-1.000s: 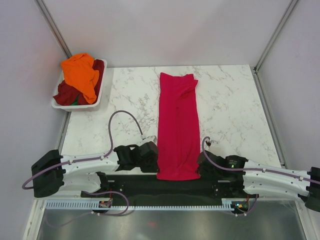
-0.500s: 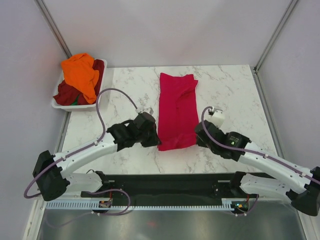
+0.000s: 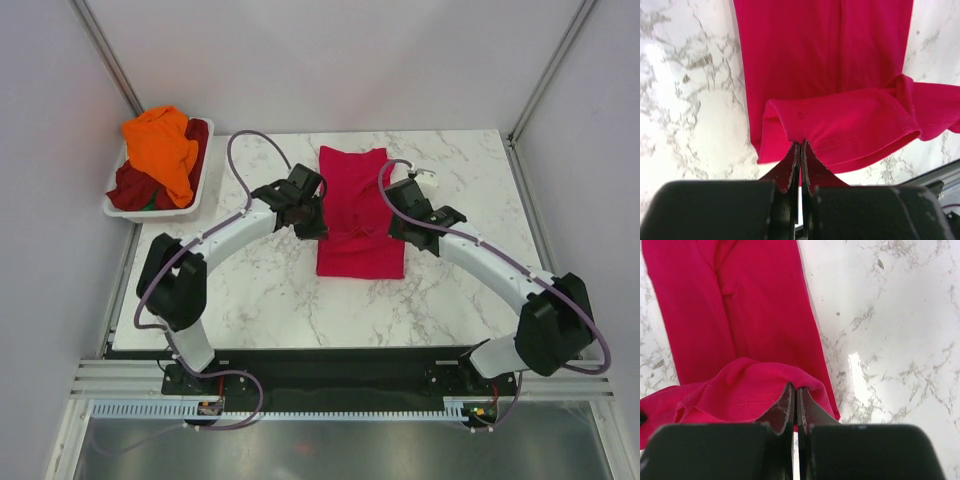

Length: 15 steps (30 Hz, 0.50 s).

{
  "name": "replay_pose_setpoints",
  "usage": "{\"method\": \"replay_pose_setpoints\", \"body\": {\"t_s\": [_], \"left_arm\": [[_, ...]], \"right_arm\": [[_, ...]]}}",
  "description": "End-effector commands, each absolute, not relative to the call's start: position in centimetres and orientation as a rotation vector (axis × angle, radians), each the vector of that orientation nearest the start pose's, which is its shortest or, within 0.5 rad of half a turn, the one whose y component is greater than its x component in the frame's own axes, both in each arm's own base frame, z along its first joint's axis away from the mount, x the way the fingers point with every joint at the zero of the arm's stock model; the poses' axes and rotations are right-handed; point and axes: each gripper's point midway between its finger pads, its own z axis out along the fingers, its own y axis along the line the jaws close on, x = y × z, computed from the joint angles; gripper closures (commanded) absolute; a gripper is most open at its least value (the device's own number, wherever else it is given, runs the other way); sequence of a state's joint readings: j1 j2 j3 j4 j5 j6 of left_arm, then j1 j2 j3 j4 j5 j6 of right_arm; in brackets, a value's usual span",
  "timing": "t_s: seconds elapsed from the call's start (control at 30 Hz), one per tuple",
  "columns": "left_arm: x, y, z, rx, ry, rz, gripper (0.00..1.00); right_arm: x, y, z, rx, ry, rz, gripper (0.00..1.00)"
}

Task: Fold and stack the t-shirts
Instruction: Fold the tshirt

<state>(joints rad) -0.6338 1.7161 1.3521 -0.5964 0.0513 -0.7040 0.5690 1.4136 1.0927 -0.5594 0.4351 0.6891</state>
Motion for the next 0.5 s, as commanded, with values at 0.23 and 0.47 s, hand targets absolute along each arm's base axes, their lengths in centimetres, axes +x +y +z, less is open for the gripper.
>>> {"method": "replay_pose_setpoints", "body": {"t_s": [0.23,0.47], "left_arm": [[38.5,-27.4,11.8,-0.084,2.639,-0.58,0.98],[41.2,-26.6,9.0,-0.135,2.696,-0.538,0.98]], "right_arm": [[41.2,15.9,11.3,0.331,2.38,0.12,1.0],[44.9,14.1,8.8,0.411,2.413,0.096,0.93]]}}
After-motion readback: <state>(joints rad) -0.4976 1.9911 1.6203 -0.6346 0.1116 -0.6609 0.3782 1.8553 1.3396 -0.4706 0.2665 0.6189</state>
